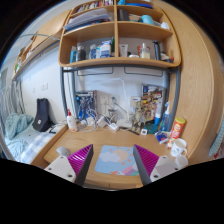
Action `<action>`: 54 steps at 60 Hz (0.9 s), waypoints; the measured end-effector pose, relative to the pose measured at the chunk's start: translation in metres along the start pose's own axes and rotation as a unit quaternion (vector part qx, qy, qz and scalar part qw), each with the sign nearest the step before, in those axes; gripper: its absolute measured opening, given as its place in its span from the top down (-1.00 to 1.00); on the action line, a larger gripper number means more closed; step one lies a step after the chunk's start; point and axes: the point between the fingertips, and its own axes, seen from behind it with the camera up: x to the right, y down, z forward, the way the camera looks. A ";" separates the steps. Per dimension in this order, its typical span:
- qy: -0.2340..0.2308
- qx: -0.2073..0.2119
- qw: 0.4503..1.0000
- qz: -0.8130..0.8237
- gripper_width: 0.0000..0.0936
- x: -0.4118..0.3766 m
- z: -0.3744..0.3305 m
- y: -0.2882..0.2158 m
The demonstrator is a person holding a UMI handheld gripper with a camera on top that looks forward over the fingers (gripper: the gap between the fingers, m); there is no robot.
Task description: Arrange mouse
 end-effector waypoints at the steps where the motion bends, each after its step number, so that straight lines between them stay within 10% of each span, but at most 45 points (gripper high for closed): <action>1: -0.004 -0.004 1.000 0.004 -0.73 -0.004 0.003 0.003; 22: 0.060 -0.101 0.993 0.030 -0.70 -0.094 0.081 0.120; 54: 0.027 -0.215 0.976 0.026 -0.73 -0.295 0.186 0.210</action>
